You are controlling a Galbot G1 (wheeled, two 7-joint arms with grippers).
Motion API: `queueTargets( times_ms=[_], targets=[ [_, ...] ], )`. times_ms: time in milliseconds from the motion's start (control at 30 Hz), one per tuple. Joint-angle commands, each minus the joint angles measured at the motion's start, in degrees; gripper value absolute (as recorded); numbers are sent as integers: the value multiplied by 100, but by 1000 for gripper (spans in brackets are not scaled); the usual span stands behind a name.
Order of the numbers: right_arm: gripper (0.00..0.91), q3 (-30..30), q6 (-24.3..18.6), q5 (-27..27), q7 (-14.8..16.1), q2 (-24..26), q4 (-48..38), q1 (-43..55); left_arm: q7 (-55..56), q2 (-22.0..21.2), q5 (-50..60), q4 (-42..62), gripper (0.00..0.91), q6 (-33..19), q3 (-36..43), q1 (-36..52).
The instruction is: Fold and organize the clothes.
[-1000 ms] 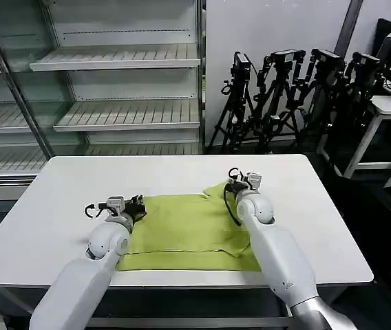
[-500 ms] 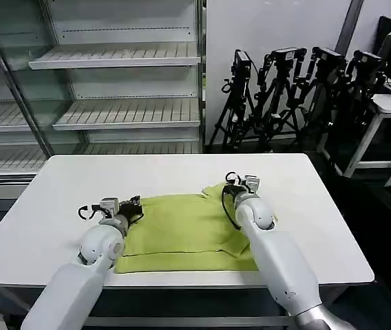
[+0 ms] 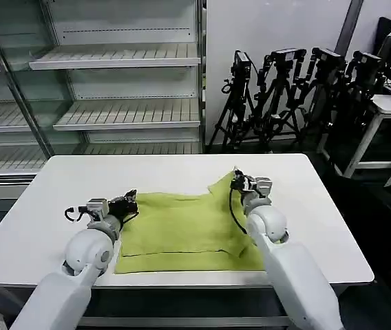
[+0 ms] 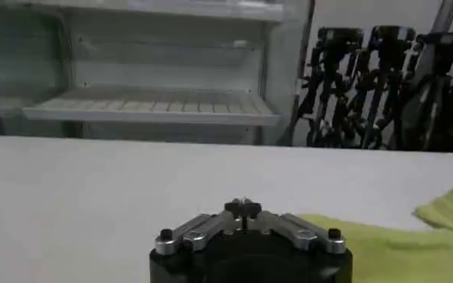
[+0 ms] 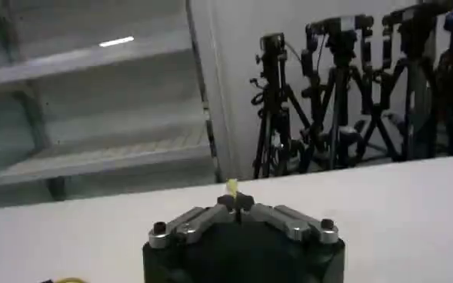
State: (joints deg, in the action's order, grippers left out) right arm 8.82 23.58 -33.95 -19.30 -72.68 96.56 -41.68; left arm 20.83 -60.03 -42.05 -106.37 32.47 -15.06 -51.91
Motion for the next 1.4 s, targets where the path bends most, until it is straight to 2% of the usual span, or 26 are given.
queueTargets(
  times_ms=[33,233,600,700,800,1033,1100,1233,1267,1300,1333,1400],
  targets=[
    [0,422,-170,170,123,517,1663,-1451,-162,186,159,-695,30,-20,-264,-640],
    [0,813,-218,273,242,540,2107,-2308,-250,250,217,-892,30,27,-386,-1002],
    [0,1255,-227,336,366,534,2456,-3059,-415,296,456,-1126,30,46,-534,-1589],
    [0,1276,-232,474,410,480,2443,-3195,-446,263,647,-1189,30,45,-504,-1767],
    [0,1358,-241,991,553,394,2418,-3359,-590,231,1448,-1297,20,-35,-453,-1980],
    [0,1408,-144,1025,576,312,2428,-3516,-643,249,1659,-1202,20,-19,-488,-2056],
    [0,1374,54,1048,536,261,2414,-3526,-704,254,1747,-1191,20,0,-471,-2096],
    [0,1250,249,1440,513,192,2350,-3611,-825,220,1947,-1160,30,8,-385,-2119],
    [161,1231,345,1454,487,170,2352,-3612,-824,203,2024,-1151,30,21,-371,-2108],
    [846,1226,422,1453,466,145,2357,-3608,-820,183,2076,-1134,796,36,-357,-2100],
    [907,1227,440,1450,443,134,2363,-3606,-812,162,2119,-1123,907,34,-350,-2090],
    [907,1237,421,1450,411,111,2392,-3606,-775,130,2144,-1136,907,18,-364,-2096]
  ],
)
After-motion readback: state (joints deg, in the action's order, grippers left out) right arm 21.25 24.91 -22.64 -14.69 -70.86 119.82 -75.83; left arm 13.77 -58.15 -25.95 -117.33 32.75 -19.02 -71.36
